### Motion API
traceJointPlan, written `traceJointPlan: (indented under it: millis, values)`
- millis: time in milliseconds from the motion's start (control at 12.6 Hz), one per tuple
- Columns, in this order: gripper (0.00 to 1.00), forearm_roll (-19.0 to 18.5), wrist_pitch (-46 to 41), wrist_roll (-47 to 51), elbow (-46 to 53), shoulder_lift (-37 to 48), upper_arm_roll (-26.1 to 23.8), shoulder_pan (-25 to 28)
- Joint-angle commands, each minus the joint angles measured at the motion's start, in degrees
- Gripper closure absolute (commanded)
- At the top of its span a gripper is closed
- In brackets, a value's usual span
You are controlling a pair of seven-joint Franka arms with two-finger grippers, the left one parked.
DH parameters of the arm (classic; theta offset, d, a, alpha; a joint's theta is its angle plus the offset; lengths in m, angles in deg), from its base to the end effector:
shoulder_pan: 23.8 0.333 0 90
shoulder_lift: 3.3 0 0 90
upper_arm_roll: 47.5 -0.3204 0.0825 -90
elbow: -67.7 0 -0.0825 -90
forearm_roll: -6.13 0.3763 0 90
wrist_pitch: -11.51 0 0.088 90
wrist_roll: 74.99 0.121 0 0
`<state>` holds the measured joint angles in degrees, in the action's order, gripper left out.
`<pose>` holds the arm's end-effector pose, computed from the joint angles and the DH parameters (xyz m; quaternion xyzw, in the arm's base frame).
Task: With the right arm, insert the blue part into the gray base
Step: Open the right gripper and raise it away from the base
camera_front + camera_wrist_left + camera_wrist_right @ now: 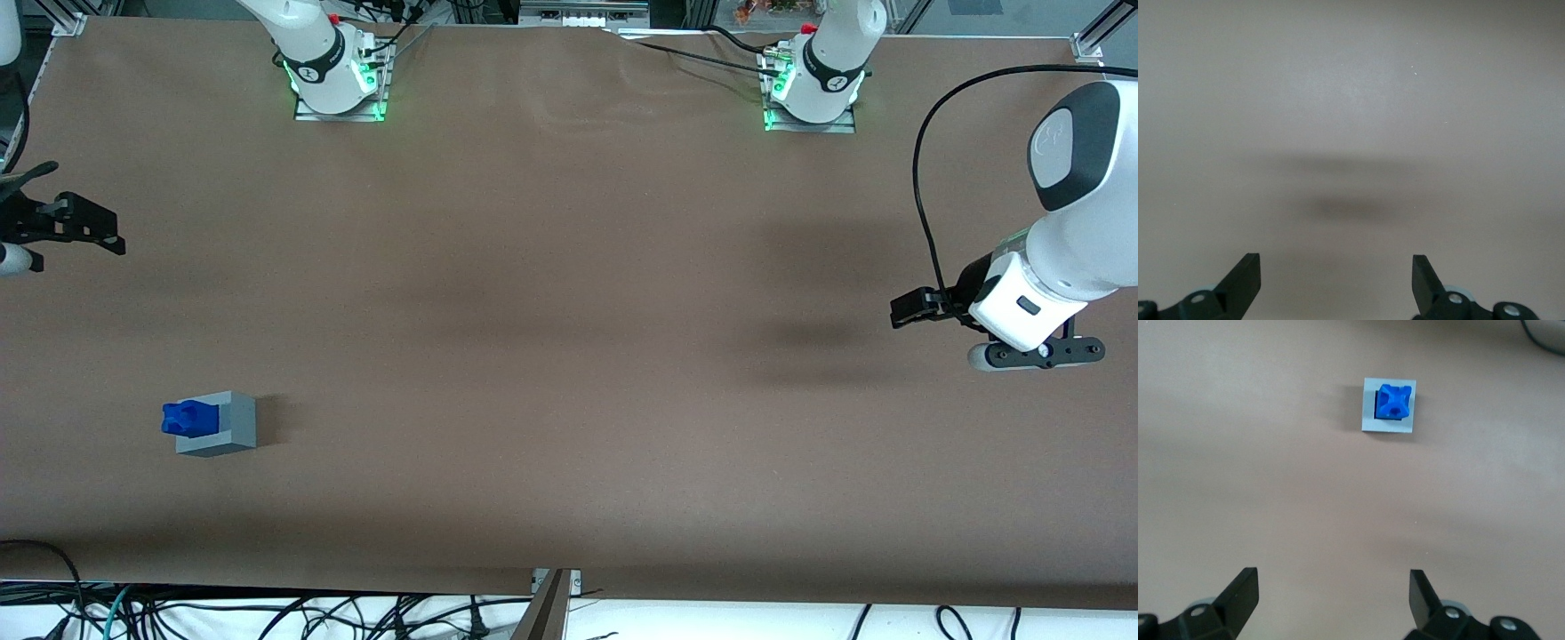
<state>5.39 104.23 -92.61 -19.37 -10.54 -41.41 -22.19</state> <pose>0.5865 -0.0438 0.5715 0.9932 0.1151 -0.0158 0.0103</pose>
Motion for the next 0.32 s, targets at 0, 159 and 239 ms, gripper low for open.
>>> traceJointPlan:
  millis: [0,159,239]
  values:
    - [0.0,-0.4,1.24,1.71,-1.44,0.83,-0.38,-0.65]
    - [0.0,-0.31,1.24,1.71,-0.73,0.3,-0.29,-0.65]
    - [0.0,-0.31,1.24,1.71,-0.73,0.21,-0.29,-0.65]
